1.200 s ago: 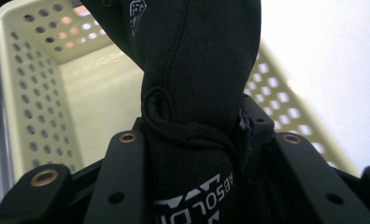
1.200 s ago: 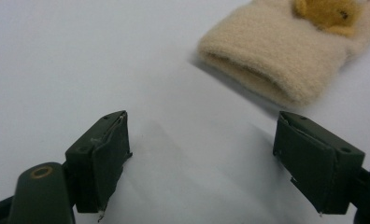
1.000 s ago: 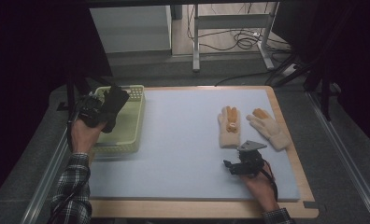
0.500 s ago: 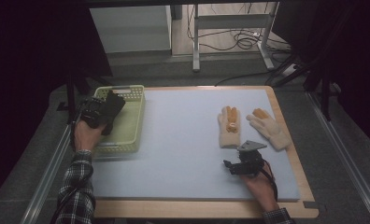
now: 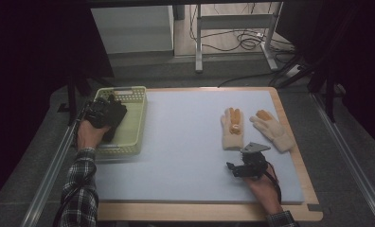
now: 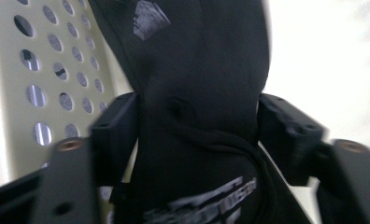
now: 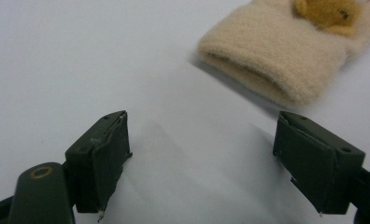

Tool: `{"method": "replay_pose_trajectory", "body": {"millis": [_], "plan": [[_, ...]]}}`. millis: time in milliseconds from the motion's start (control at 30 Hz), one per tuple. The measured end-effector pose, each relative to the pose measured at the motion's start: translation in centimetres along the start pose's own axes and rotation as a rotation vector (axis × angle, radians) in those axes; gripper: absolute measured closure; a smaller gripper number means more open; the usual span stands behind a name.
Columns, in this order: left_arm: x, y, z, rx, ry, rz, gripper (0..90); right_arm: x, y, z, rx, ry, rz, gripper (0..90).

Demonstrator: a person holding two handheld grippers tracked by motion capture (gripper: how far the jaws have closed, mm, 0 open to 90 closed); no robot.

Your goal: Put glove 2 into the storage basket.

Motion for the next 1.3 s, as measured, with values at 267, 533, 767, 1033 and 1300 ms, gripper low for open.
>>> {"method": "replay_pose_trajectory", "body": {"millis": [267,533,767,1033,1300], "plan": [[-0.3,-1.5,-0.2,0.059,-0.022,-0.039,9.2,0.0,0.0,0.0,0.000,0.000,0.000,18.0],[0.0,-2.8,-0.5,0.163,-0.003,-0.115,4.8,0.0,0.0,0.0,0.000,0.000,0.000,18.0],[0.7,-3.8,-1.0,0.244,0.001,-0.187,3.0,0.0,0.0,0.0,0.000,0.000,0.000,18.1],[1.9,-4.9,-1.6,0.304,0.042,-0.229,1.3,0.0,0.0,0.0,0.000,-0.001,0.000,18.0],[4.1,-6.6,-2.3,0.366,0.114,-0.257,0.0,0.0,0.0,0.0,-0.002,-0.003,-0.002,17.9]]}}
Point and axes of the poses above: each handheld gripper's, and its own axes: y roughly forward along the jaws, z roughly out of its top, x roughly to its right, the point moved 6 cm from there along y, roughly forward along the jaws, and after that the axes turned 4 degrees about -z, right-handed, at the moved point
